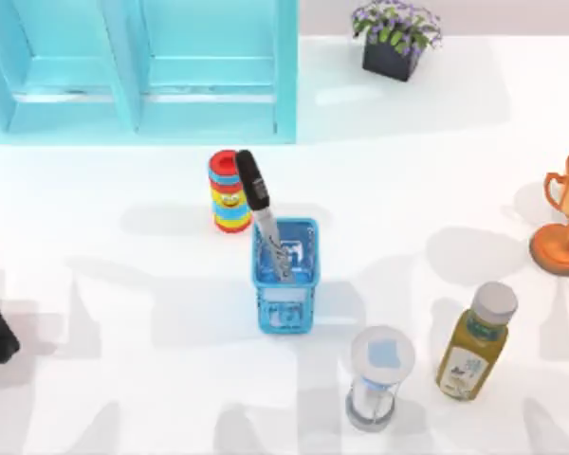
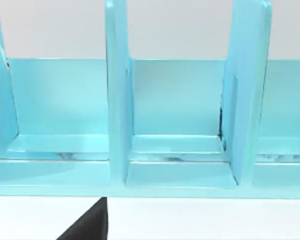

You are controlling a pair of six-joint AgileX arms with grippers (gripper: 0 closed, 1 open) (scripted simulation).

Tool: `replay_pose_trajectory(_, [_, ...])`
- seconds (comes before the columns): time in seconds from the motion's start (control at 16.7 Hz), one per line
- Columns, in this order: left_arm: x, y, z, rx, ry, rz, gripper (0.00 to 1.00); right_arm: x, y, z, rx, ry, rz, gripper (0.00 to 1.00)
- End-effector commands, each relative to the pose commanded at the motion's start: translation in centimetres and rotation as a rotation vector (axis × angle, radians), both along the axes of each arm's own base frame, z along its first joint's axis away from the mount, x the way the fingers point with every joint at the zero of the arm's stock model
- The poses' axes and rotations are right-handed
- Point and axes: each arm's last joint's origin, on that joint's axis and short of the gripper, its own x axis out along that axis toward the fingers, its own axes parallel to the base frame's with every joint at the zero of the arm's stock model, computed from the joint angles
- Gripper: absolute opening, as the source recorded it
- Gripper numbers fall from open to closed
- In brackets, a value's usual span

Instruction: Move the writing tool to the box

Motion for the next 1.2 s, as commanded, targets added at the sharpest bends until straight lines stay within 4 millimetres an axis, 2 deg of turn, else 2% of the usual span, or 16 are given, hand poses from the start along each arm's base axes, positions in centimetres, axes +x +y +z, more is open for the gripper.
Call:
replay_pose_trajectory(0.24, [0.0,0.0,0.0,0.0,0.0,0.0,1.0,0.1,0.3,0.6,-0.001,0.003,0.034,1.0])
replay_pose_trajectory(0.42, [0.0,0.0,0.0,0.0,0.0,0.0,1.0,0.6,1.2,2.5,-0.003,0.029,0.138,1.0])
replay_pose_trajectory(0.6, [0.0,0.0,0.0,0.0,0.0,0.0,1.0,2.2,3.0,4.8,-0.006,0.096,0.289,1.0])
replay_pose_trajectory(0.72, [0.0,0.0,0.0,0.0,0.0,0.0,1.0,4.2,4.8,5.9,-0.011,0.177,0.395,1.0])
replay_pose_trajectory(0.84, [0.0,0.0,0.0,0.0,0.0,0.0,1.0,6.8,7.3,6.0,-0.021,0.286,0.501,1.0])
replay_pose_trajectory(1.02, [0.0,0.0,0.0,0.0,0.0,0.0,1.0,10.4,11.7,5.0,-0.038,0.43,0.642,1.0])
replay_pose_trajectory(1.2, [0.0,0.0,0.0,0.0,0.0,0.0,1.0,12.7,15.8,3.3,-0.052,0.529,0.753,1.0])
